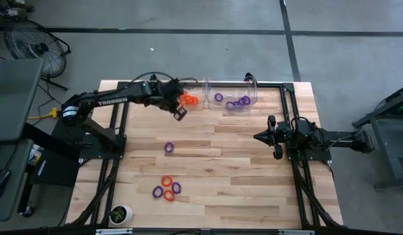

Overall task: Sort spring keychains
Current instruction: Put the orange spring keychain into the left transparent bin, then put the violet spring keychain into the right transparent bin

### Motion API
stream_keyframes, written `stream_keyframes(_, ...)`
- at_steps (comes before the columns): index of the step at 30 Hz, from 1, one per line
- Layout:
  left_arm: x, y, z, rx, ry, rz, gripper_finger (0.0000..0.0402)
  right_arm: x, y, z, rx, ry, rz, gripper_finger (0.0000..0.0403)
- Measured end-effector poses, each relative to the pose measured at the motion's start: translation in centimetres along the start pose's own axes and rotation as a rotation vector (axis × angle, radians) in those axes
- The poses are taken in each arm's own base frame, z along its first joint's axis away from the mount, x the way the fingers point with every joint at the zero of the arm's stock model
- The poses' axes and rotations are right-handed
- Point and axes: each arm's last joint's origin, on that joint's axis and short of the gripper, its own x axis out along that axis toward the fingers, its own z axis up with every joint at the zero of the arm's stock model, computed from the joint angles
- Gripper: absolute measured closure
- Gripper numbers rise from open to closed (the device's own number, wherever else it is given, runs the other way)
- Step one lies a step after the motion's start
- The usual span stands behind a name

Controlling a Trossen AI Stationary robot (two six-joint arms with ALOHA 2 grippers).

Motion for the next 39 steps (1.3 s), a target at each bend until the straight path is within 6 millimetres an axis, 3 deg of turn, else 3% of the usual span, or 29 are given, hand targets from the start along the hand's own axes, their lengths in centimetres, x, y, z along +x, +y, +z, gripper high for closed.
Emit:
stream_keyframes(9,2.5,3.8,2.1,-0.123,-0.033,0.128,0.0398,0.0,0.0,0.0,0.000,0.000,0.000,0.0391)
stream_keyframes(20,6.4,7.2,3.3,-0.179,0.040,0.114,0.0396,0.0,0.0,0.0,0.000,0.000,0.000,0.0391)
stream_keyframes(24,7.3,7.5,3.3,-0.185,0.061,0.123,0.0360,0.0,0.0,0.0,0.000,0.000,0.000,0.0391)
stream_keyframes(32,7.3,7.4,3.6,-0.161,0.033,0.120,0.0258,0.0,0.0,0.0,0.000,0.000,0.001,0.0391)
stream_keyframes(39,7.3,6.7,3.3,-0.092,0.061,0.100,0.0226,0.0,0.0,0.0,0.000,0.001,0.000,0.0391)
